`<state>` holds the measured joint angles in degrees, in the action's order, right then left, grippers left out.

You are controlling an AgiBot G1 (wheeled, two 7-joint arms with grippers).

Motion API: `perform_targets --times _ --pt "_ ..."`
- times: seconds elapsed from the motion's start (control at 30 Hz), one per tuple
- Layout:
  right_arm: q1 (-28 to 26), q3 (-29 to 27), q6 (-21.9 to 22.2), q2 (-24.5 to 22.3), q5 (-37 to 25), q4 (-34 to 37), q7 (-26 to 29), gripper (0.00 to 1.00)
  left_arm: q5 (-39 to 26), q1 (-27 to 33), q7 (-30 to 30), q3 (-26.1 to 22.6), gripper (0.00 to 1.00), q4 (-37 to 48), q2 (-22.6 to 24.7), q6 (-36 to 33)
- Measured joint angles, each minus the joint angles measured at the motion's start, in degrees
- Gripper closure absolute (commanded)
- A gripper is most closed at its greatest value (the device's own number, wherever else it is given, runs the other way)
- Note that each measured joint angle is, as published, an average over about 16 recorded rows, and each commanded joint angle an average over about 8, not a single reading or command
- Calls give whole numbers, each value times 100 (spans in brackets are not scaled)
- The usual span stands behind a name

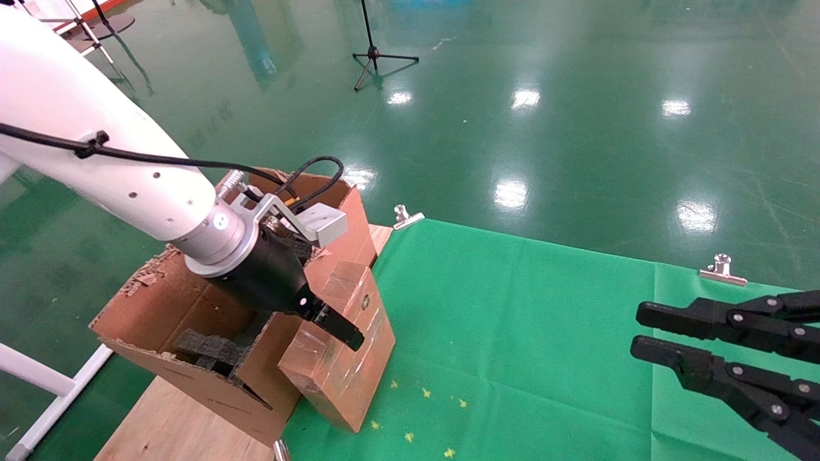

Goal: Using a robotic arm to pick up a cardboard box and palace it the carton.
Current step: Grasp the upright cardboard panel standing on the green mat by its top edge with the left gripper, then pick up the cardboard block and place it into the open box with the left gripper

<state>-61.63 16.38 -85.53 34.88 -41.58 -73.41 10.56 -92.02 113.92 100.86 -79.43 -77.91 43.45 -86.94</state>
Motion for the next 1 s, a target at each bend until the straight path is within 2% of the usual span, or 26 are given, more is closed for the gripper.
perform_targets --times 0.67,0.83,1.0 --pt "0 0 0 0 0 1 0 0 20 10 -41 42 100 51 7 -9" --pt "-1 1 -1 0 0 2 -1 0 81 134 -334 132 100 102 -65 40" --pt "-2 3 -1 0 1 3 -2 0 258 418 -918 355 100 251 -272 99"
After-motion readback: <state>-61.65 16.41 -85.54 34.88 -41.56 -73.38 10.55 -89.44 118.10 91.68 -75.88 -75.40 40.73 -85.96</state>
